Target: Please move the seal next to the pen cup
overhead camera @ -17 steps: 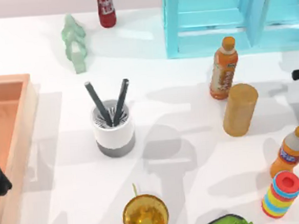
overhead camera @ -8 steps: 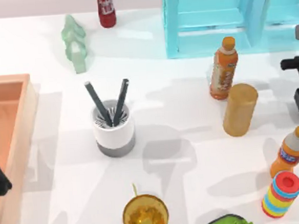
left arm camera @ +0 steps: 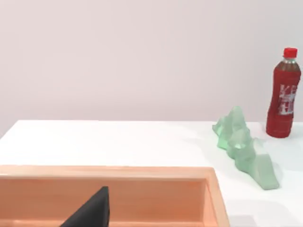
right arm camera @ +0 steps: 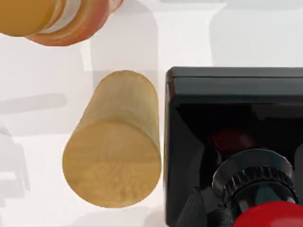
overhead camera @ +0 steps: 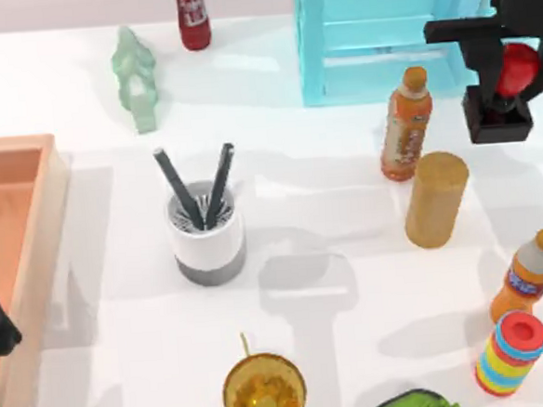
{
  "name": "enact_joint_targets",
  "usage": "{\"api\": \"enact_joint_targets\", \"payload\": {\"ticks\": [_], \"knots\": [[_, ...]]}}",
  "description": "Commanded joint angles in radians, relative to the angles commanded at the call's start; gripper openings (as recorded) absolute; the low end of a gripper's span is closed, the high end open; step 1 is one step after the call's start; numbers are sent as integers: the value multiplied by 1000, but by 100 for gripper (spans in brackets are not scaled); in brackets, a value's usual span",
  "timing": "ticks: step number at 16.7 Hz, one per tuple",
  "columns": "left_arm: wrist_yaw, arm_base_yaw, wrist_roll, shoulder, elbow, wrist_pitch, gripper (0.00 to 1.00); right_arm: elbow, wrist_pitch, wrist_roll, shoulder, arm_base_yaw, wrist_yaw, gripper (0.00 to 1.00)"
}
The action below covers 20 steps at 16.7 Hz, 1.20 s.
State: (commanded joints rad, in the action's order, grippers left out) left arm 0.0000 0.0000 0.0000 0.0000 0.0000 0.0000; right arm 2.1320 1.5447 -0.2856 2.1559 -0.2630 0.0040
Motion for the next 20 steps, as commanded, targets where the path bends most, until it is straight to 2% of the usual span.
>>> {"api": "enact_joint_targets", "payload": {"ticks": [3, 10, 17, 20], "knots": [[0, 0, 0, 0, 0, 0, 100, 67, 64, -43, 5, -47, 0, 0], [0, 0, 0, 0, 0, 0, 100, 83, 61, -85, 12, -83, 10, 0], [0, 0, 0, 0, 0, 0, 100, 163, 17, -408, 66, -418, 98, 0], [0, 0, 0, 0, 0, 0, 100, 183, -6, -505, 73, -515, 129, 0]]}}
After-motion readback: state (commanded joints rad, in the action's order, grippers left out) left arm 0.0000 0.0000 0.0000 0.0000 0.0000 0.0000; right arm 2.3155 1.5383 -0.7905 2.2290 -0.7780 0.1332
